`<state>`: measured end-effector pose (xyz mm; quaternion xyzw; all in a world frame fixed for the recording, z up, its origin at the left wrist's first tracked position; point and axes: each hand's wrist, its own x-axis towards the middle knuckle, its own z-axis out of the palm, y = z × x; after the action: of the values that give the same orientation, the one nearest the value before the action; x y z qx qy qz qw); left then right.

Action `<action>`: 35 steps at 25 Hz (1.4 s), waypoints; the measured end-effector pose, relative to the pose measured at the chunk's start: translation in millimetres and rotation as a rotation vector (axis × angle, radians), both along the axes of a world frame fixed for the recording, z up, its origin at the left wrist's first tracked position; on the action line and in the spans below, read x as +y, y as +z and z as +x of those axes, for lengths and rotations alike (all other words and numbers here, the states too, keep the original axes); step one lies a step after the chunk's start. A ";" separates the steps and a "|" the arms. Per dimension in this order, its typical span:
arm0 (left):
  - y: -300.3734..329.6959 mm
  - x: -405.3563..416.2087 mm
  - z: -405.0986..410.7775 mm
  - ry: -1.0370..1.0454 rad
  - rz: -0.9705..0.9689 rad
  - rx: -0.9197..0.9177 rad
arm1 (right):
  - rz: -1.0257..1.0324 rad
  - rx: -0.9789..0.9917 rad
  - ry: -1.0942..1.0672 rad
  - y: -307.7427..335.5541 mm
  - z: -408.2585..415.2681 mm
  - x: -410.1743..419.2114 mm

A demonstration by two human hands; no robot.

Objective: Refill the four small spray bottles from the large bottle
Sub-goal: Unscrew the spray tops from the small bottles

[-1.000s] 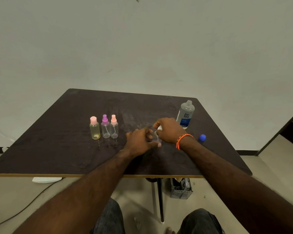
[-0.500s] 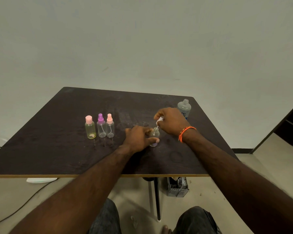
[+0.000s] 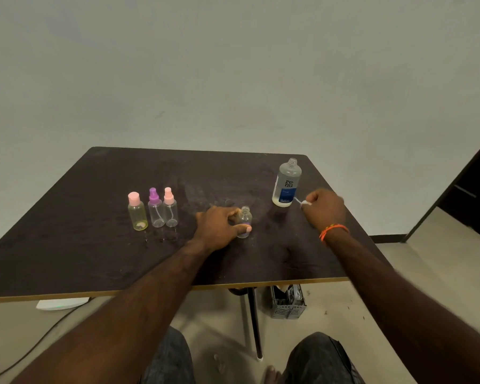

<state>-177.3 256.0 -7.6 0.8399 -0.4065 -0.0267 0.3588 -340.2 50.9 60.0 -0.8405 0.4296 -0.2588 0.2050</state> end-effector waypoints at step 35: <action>0.6 -28.5 31.3 0.234 0.184 -0.161 | 0.156 0.013 0.475 -46.4 110.0 53.9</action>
<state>-145.9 227.5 -7.0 0.9101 -0.3292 0.0453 0.2474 -230.2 104.8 13.6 -0.9011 0.2402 -0.1638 0.3216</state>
